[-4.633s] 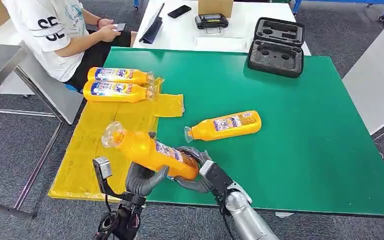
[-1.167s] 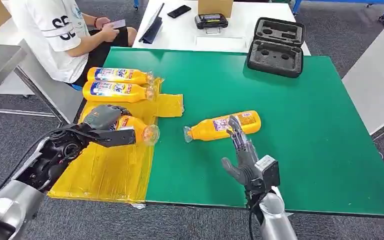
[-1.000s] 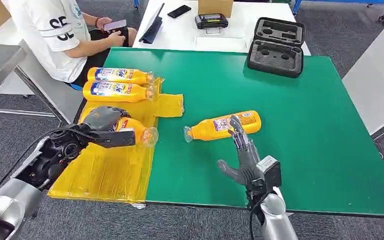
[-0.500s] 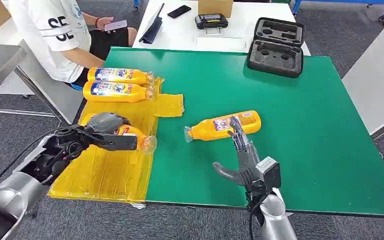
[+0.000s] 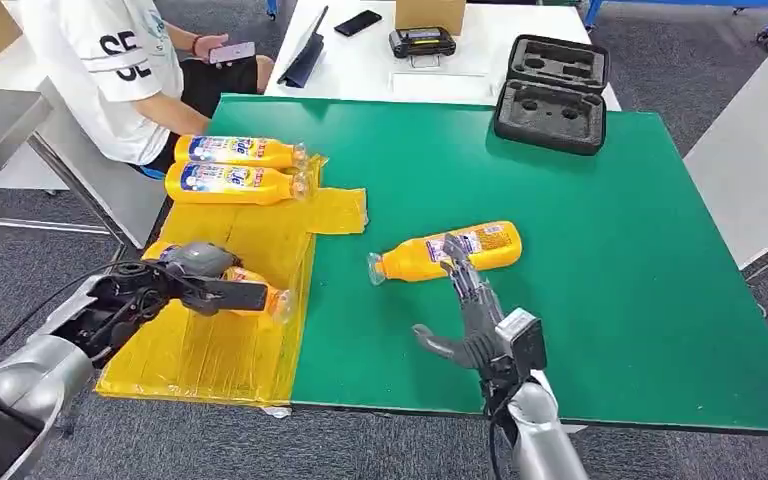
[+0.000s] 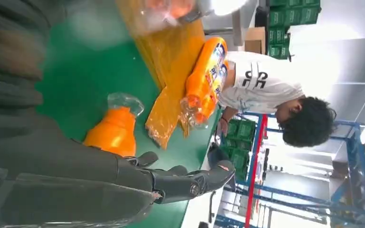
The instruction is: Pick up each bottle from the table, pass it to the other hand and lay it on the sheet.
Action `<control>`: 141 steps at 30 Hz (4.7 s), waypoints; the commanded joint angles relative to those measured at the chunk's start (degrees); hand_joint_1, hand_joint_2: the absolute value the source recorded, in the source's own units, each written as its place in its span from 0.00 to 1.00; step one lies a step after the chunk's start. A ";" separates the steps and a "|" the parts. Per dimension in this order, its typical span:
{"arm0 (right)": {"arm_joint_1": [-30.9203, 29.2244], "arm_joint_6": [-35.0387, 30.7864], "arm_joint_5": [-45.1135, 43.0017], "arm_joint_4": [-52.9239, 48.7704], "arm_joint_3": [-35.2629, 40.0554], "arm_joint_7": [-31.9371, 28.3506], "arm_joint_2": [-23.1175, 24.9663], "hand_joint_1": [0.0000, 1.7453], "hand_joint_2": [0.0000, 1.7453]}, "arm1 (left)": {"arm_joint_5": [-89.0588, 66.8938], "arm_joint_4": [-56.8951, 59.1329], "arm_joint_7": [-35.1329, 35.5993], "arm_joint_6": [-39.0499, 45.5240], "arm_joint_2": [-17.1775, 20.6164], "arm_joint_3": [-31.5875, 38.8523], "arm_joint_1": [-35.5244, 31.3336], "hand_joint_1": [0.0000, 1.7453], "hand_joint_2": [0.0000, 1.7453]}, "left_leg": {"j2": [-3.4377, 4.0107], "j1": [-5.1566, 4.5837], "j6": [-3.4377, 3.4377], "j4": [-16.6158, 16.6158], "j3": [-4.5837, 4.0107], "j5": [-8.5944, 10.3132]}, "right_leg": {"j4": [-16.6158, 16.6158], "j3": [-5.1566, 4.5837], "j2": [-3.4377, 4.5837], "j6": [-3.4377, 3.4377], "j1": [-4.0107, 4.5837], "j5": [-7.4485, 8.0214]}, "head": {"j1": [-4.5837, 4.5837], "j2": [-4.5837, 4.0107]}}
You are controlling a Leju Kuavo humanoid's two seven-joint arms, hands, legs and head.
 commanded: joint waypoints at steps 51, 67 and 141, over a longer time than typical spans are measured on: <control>-4.53 -0.48 -1.13 10.32 3.58 -0.78 -1.30 0.00 1.00 | 3.11 2.88 -5.39 -5.16 0.34 -4.42 -2.94 0.00 0.00 | -0.08 0.03 -0.05 -0.03 0.41 -0.10 | -0.02 0.44 -0.05 -0.07 0.03 -0.11 | 0.00 0.00; -3.67 -0.59 -0.89 9.32 3.20 -0.14 -1.62 0.00 1.00 | 3.10 3.03 -5.27 -5.04 -0.09 -4.79 -4.76 0.00 0.00 | -0.08 0.03 -0.03 0.00 0.22 -0.03 | 0.00 0.24 -0.06 -0.04 0.03 -0.04 | 0.00 0.00; -40.32 -21.34 33.41 39.16 5.83 14.75 -10.62 0.00 1.00 | 42.88 -50.79 -26.03 40.10 -23.39 24.17 41.92 0.00 1.00 | 0.26 -0.30 0.32 0.04 0.15 -0.06 | 0.00 0.18 0.13 0.14 -0.28 0.07 | -0.04 0.00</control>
